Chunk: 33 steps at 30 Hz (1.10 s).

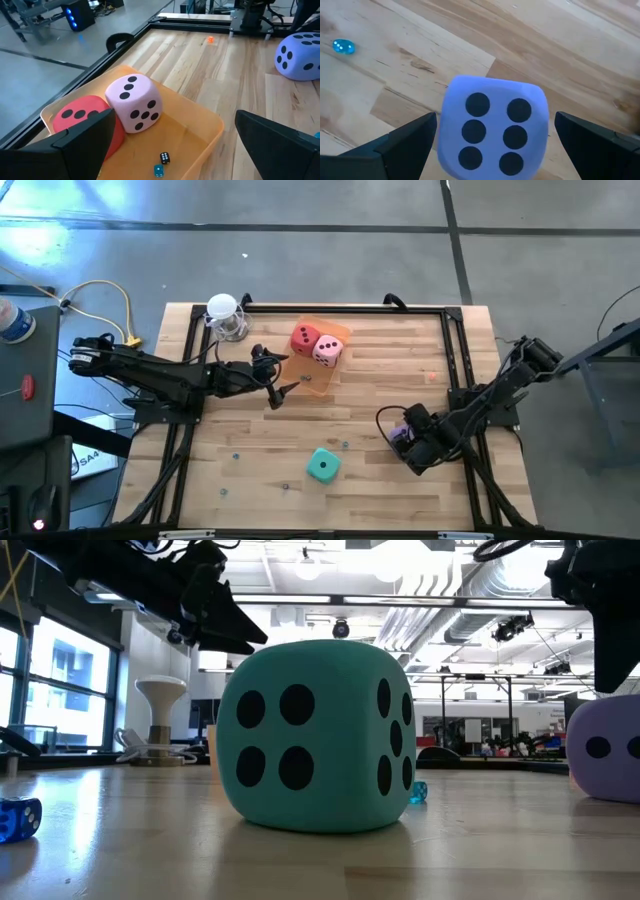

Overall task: Pick & Place Dice
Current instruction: Put the big purple die into the orange bin

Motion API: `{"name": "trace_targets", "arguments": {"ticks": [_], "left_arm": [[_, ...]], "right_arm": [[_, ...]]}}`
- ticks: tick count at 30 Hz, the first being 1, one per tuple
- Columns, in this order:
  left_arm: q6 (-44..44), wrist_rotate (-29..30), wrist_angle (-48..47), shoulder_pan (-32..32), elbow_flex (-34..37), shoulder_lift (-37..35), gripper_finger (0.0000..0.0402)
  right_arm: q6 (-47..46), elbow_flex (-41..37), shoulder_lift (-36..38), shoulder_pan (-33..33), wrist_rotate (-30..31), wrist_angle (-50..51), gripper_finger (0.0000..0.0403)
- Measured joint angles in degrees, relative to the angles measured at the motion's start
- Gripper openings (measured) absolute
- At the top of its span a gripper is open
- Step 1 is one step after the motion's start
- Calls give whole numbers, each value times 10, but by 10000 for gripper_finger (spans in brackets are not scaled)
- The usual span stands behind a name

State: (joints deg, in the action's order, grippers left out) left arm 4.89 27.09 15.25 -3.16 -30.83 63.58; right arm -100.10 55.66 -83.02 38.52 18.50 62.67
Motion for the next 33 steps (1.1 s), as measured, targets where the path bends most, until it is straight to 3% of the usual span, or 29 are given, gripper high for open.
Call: {"name": "trace_targets", "arguments": {"ticks": [33], "left_arm": [[-1,-2,-7,0,0,0,400]], "right_arm": [[-21,-43,1,-4,-39,-60,399]]}}
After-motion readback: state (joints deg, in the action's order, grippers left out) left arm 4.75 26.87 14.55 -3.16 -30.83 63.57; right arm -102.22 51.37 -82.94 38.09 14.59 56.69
